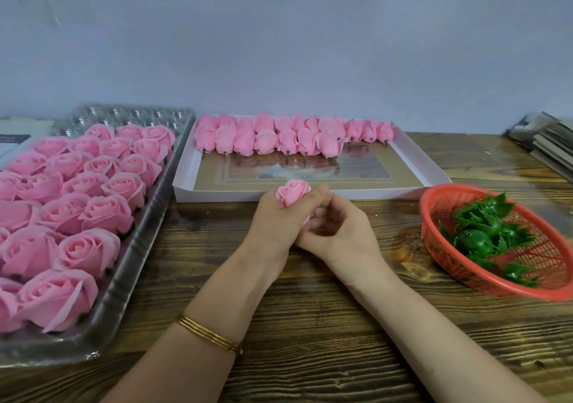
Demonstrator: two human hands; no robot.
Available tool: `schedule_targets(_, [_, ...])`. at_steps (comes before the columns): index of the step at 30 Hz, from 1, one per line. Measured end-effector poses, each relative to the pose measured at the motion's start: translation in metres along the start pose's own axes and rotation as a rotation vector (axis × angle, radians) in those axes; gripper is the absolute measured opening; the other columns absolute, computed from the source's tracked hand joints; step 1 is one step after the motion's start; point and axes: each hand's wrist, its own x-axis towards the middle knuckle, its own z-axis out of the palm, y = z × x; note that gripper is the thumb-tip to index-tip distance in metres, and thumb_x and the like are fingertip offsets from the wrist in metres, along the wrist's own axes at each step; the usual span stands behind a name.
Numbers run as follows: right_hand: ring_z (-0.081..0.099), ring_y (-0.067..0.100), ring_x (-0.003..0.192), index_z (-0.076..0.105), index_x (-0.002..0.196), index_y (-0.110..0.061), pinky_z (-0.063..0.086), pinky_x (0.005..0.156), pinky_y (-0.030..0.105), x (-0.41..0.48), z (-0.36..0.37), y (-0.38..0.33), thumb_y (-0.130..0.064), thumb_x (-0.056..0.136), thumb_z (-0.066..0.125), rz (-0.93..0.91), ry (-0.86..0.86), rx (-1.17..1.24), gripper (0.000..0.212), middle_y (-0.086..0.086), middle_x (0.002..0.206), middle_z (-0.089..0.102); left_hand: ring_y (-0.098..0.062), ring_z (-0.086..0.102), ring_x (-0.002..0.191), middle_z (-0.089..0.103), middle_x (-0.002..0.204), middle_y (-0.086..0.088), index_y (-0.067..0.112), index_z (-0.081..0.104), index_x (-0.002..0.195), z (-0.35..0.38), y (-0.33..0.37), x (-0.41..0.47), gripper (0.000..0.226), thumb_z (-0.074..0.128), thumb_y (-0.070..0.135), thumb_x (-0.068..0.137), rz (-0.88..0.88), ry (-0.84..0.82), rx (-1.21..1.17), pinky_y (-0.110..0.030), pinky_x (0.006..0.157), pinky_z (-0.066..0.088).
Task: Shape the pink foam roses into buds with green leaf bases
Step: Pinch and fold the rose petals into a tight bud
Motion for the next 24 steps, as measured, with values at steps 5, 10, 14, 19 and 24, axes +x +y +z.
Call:
schedule_targets(5, [0.059,0.0,0.06,0.066,0.082,-0.018,0.048,0.062,0.015,0.0,0.0,0.002,0.01,0.069,0.078,-0.076,0.051,-0.1,0.033,-0.011,0.061,0.065,-0.019,0.055,0.067,0.056,0.065,-0.007,0.015,0.059,0.061,-0.002,-0.001,0.001,0.027,0.071,0.007,0.085,0.004,-0.028,-0.007,-0.027,0.066,0.051])
schedule_targets(10, [0.053,0.005,0.06,0.071,0.077,-0.026,0.048,0.063,0.019,0.0,-0.007,0.001,0.013,0.071,0.072,-0.115,-0.004,-0.071,0.04,-0.009,0.058,0.057,-0.019,0.059,0.073,0.059,0.071,-0.009,0.018,0.069,0.06,-0.009,0.003,0.001,0.017,0.076,0.006,0.071,0.004,-0.211,0.033,-0.028,0.074,0.053])
schedule_targets(14, [0.057,0.016,0.072,0.069,0.076,0.002,0.05,0.072,0.026,0.0,-0.01,0.001,0.013,0.073,0.073,-0.073,-0.061,0.013,0.012,0.022,0.073,0.06,-0.022,0.065,0.085,0.067,0.088,-0.012,0.013,0.074,0.077,-0.015,0.006,0.001,0.013,0.077,0.007,0.066,-0.024,-0.289,0.011,-0.032,0.08,0.054])
schedule_targets(19, [0.059,0.018,0.064,0.076,0.075,-0.004,0.054,0.066,0.021,0.001,-0.011,-0.001,0.0,0.065,0.078,0.178,-0.171,0.279,0.01,0.01,0.066,0.065,-0.02,0.055,0.071,0.069,0.089,-0.004,-0.009,0.063,0.095,-0.023,0.013,-0.001,0.058,0.09,0.024,0.057,-0.09,-0.4,0.047,-0.025,0.053,0.04])
schedule_targets(24, [0.062,0.009,0.058,0.077,0.07,-0.009,0.053,0.06,0.017,0.002,-0.011,-0.006,-0.004,0.074,0.077,0.331,-0.255,0.489,0.007,0.006,0.067,0.067,-0.022,0.059,0.078,0.061,0.104,-0.015,0.008,0.075,0.087,-0.022,0.023,-0.008,0.042,0.083,0.04,0.061,-0.078,-0.483,0.022,-0.025,0.058,0.043])
